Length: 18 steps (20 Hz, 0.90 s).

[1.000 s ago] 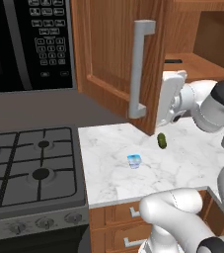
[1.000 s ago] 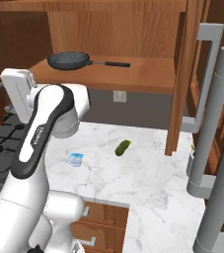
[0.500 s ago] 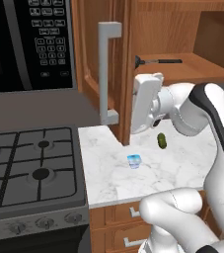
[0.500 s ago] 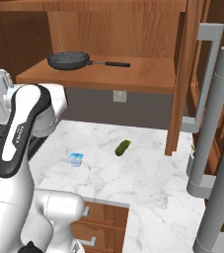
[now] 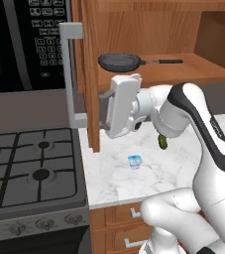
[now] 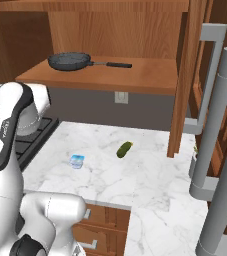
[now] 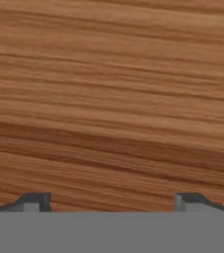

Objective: Pick the pan from the cabinet and place it on the stove. Then turn on the stove burner for the pan.

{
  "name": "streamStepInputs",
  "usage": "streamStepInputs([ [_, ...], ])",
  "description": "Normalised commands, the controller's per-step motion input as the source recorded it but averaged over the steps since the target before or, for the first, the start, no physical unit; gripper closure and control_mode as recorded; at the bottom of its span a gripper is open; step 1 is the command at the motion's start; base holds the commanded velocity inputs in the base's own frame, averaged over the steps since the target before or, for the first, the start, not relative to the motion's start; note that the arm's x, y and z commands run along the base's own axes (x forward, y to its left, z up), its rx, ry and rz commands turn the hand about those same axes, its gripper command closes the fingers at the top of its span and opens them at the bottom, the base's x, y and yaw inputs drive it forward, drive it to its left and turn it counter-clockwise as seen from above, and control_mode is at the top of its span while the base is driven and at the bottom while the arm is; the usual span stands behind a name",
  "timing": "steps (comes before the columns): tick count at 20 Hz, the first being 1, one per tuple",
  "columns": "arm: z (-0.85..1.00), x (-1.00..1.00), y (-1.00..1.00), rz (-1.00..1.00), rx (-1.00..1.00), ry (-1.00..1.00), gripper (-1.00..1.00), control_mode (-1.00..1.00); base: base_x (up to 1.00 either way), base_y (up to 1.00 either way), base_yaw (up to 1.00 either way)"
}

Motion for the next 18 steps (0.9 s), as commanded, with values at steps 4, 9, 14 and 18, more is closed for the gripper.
streamStepInputs([
  [4,0.0,0.0,0.12,0.01,0.0,0.0,-1.0,-1.0,0.0,0.0,0.0],
  [9,-0.02,0.0,-0.05,0.02,0.0,-0.03,-1.0,-1.0,0.0,0.0,0.0],
  [14,0.0,0.0,-0.37,0.0,-0.03,-0.19,-1.0,-1.0,0.0,0.0,0.0],
  [18,0.0,0.0,-0.42,0.0,-0.04,-0.26,-1.0,-1.0,0.0,0.0,0.0],
])
